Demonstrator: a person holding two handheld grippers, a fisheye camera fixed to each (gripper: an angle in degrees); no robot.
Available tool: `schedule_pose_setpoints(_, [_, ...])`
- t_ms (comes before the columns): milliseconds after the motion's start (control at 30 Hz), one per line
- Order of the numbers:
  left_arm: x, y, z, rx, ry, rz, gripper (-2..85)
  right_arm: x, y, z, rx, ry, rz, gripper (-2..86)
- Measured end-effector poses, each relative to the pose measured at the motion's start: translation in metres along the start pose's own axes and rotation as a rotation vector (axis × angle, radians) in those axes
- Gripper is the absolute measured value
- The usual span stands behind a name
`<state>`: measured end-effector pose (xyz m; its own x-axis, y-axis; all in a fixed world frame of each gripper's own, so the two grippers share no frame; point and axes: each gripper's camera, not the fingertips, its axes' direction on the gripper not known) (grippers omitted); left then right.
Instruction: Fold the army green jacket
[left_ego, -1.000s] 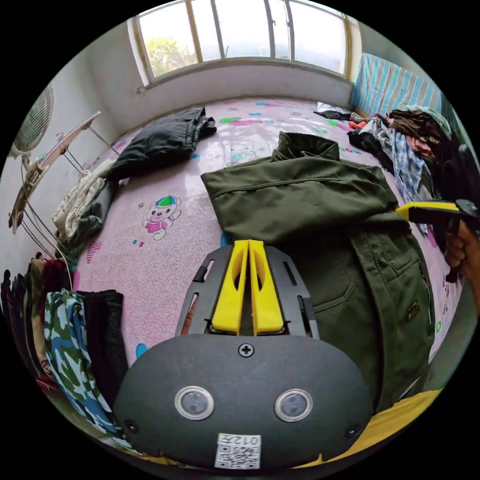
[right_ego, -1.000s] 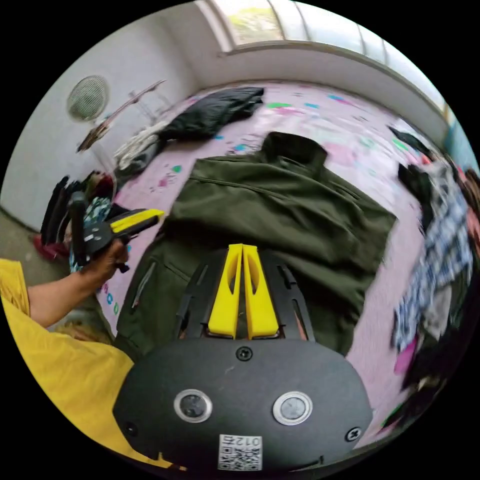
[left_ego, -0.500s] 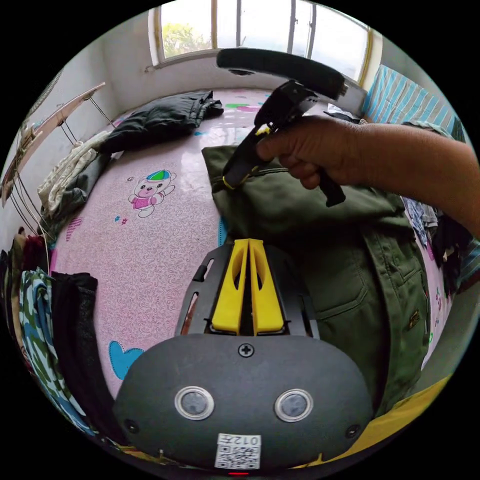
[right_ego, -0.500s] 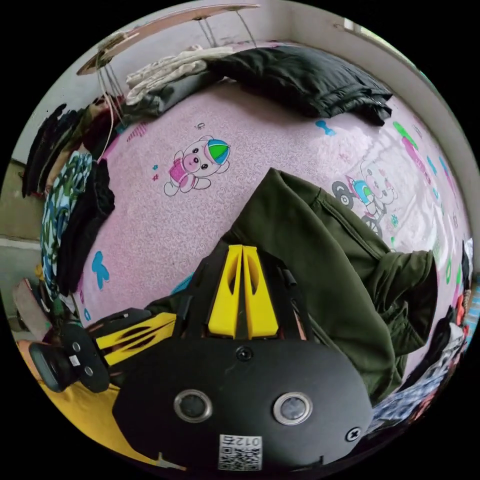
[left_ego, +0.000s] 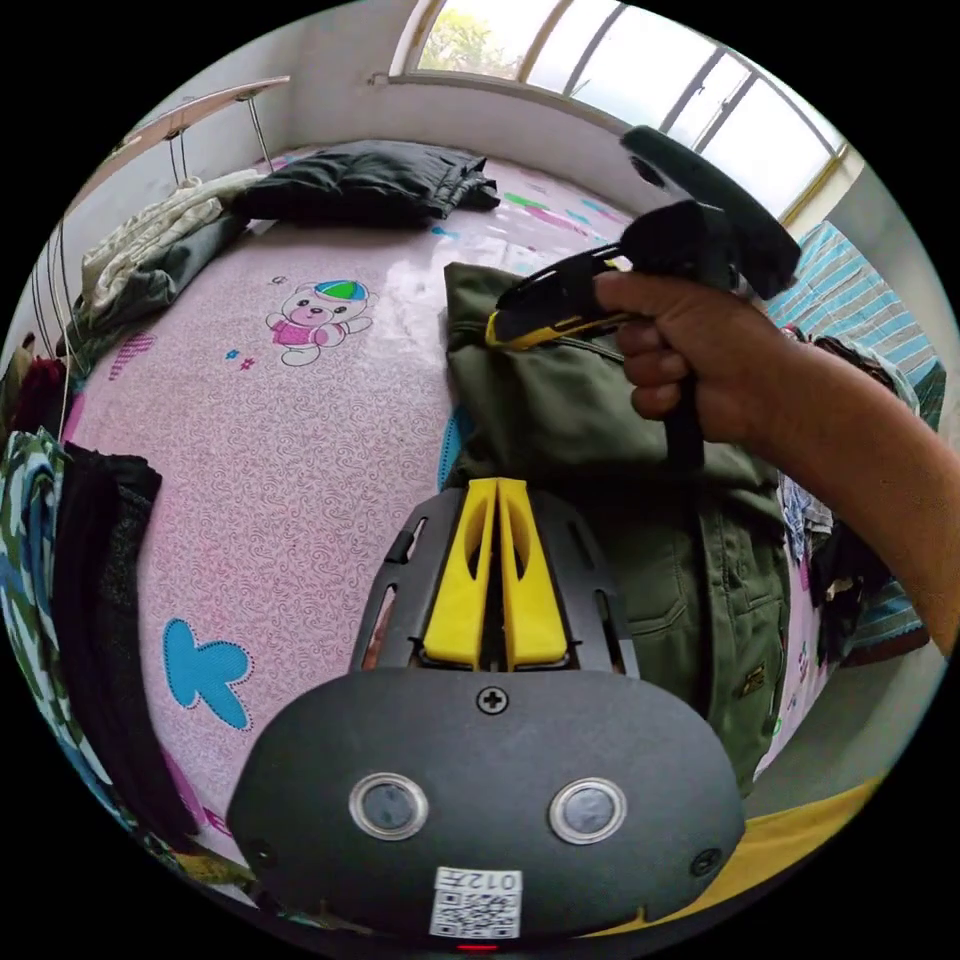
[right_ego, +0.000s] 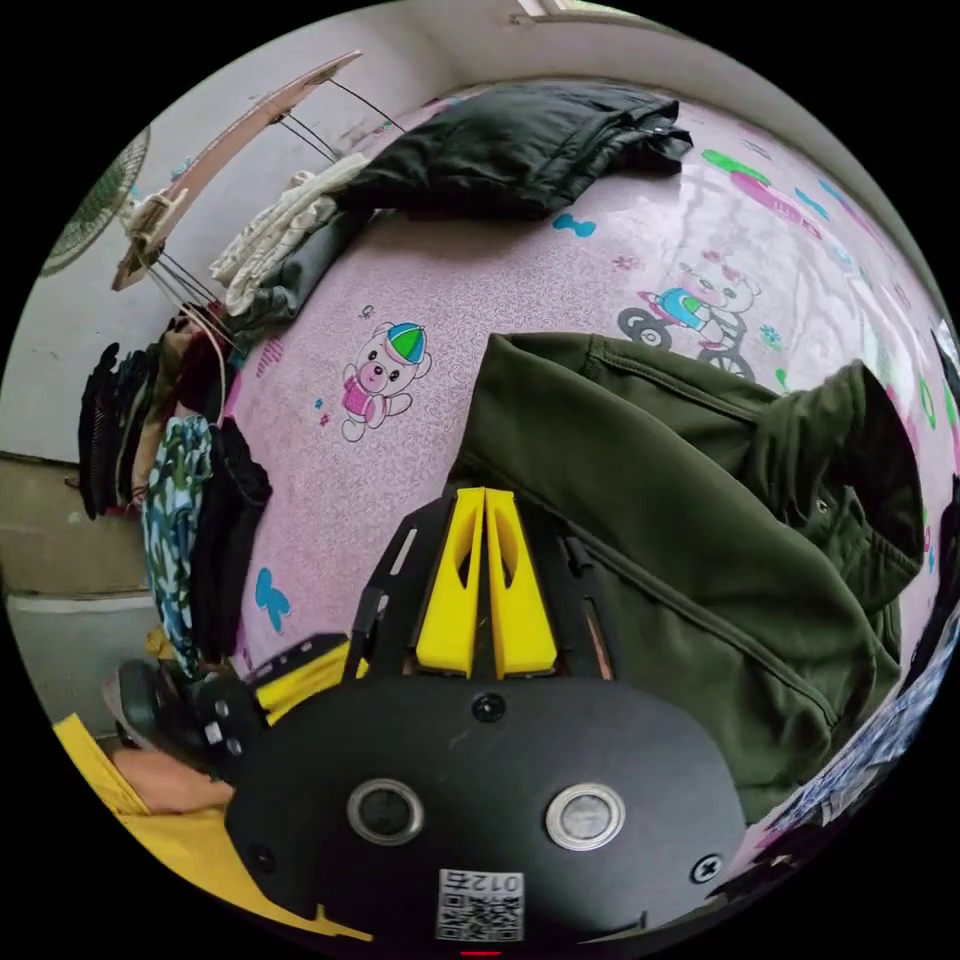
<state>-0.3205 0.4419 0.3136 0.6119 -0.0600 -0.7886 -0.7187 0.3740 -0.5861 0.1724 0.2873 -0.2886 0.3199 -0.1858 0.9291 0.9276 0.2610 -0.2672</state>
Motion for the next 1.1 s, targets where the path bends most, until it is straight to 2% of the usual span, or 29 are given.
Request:
schedule_pose_setpoints(67, [0.005, 0.005, -0.014, 0.004, -0.038, 0.049, -0.2, 0.008, 0.037, -0.024, 0.040, -0.002, -0.013, 0.0])
schedule_pose_setpoints(133, [0.023, 0.023, -0.030, -0.004, -0.001, 0.224, -0.2, 0.022, 0.090, -0.046, 0.082, 0.009, 0.011, 0.0])
schedule_pose_setpoints(267, [0.045, 0.060, -0.031, -0.135, 0.027, 0.381, -0.1, 0.057, 0.239, -0.065, 0.137, 0.111, 0.193, 0.0])
schedule_pose_setpoints(367, [0.051, 0.089, -0.015, -0.213, -0.044, 0.415, -0.1, 0.068, 0.312, -0.043, 0.094, 0.085, 0.288, -0.1])
schedule_pose_setpoints(400, [0.051, 0.098, -0.006, -0.248, -0.115, 0.424, -0.2, 0.069, 0.330, -0.029, 0.070, 0.144, 0.303, -0.1])
schedule_pose_setpoints(433, [0.049, 0.106, 0.006, -0.295, -0.200, 0.425, -0.2, 0.070, 0.337, -0.022, 0.048, 0.186, 0.314, -0.1])
schedule_pose_setpoints(467, [0.047, 0.109, 0.009, -0.302, -0.205, 0.433, -0.2, 0.073, 0.350, -0.005, -0.004, 0.240, 0.315, -0.1])
schedule_pose_setpoints(500, [0.044, 0.115, 0.007, -0.250, -0.181, 0.449, -0.2, 0.075, 0.361, 0.000, 0.043, 0.214, 0.308, -0.1])
schedule_pose_setpoints(600, [0.040, 0.115, 0.013, -0.272, -0.148, 0.428, -0.2, 0.084, 0.372, 0.010, 0.069, 0.126, 0.380, -0.1])
schedule_pose_setpoints(800, [0.027, 0.111, 0.016, -0.371, -0.086, 0.198, -0.2, 0.071, 0.388, 0.012, 0.036, 0.149, 0.469, -0.1])
schedule_pose_setpoints(867, [0.037, 0.123, 0.002, -0.322, -0.071, 0.259, -0.2, 0.049, 0.407, 0.006, 0.069, 0.107, 0.375, -0.1])
schedule_pose_setpoints(933, [0.057, 0.151, -0.012, -0.310, -0.026, 0.417, -0.2, 0.027, 0.430, 0.008, 0.083, 0.076, 0.303, -0.1])
schedule_pose_setpoints(1033, [0.082, 0.196, -0.014, -0.336, -0.025, 0.603, -0.2, -0.003, 0.465, 0.033, 0.014, 0.152, 0.243, -0.1])
schedule_pose_setpoints(1100, [0.089, 0.219, -0.005, -0.380, -0.090, 0.651, -0.2, -0.020, 0.482, 0.066, -0.098, 0.248, 0.192, 0.0])
